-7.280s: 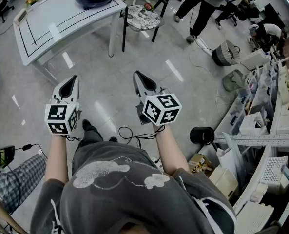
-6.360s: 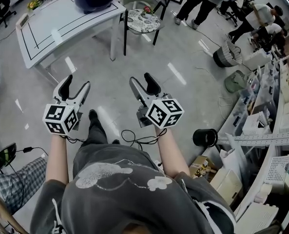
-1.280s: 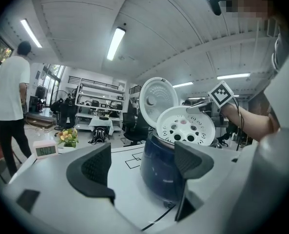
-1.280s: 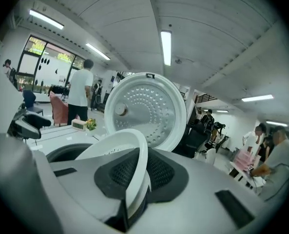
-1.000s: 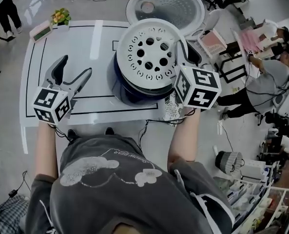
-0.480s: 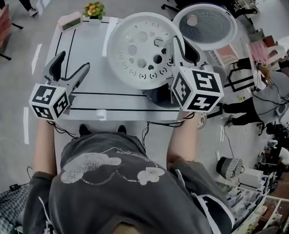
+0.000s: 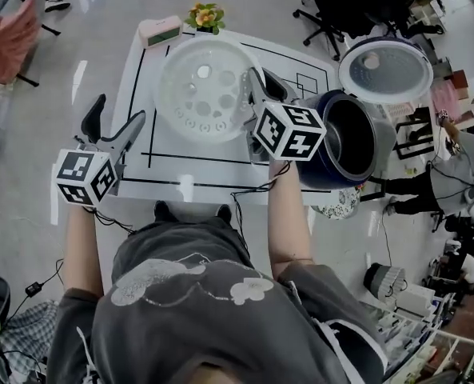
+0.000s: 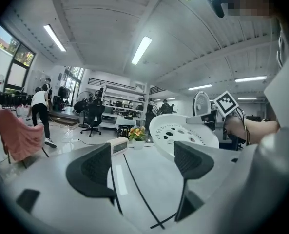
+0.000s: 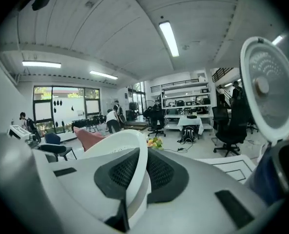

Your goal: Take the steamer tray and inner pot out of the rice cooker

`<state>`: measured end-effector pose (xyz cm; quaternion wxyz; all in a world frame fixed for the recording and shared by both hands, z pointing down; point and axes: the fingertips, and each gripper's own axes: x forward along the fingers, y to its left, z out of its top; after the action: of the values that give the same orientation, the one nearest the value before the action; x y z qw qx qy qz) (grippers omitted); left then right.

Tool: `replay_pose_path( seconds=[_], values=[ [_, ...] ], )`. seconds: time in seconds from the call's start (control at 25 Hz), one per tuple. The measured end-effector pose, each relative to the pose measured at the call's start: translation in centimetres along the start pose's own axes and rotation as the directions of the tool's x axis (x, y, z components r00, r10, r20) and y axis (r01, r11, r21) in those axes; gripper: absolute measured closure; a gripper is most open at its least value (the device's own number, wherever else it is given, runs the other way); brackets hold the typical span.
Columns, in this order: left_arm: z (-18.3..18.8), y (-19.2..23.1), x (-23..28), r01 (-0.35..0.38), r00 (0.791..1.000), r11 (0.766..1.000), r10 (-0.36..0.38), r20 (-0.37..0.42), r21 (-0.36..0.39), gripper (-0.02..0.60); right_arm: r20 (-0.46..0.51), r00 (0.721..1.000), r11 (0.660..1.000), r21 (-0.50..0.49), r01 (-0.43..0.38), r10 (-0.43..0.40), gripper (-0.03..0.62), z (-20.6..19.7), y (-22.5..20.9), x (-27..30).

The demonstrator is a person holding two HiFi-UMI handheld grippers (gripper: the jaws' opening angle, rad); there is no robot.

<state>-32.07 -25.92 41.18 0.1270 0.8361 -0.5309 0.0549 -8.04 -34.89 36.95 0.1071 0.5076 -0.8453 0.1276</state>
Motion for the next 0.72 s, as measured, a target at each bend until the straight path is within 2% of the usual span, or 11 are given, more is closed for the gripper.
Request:
replay_pose_path(
  seconds=[0.16,0.32,0.72],
  values=[
    [-1.1,2.7,-0.2,-0.013,1.0,1.0,0.013,-0.018,-0.017,0.173,-0.04,0.999,0.996,0.087,-0.002,0.005,0.537,-3.9,0.8,4.2],
    [-2.6,4.3,0.3,-0.012,0.999,0.999,0.01,-0.047,-0.037,0.173,-0.075,0.997,0.987,0.153,0.041,-0.029,0.537,-6.7,0.4,7.4],
    [-5.6,4.4,3.4,0.037,0.993,0.997,-0.045,-0.11,-0.073,0.173,-0.178,0.981,0.965,0.236,0.113,-0.072,0.536,-13.3,-1.6,12.8]
  ],
)
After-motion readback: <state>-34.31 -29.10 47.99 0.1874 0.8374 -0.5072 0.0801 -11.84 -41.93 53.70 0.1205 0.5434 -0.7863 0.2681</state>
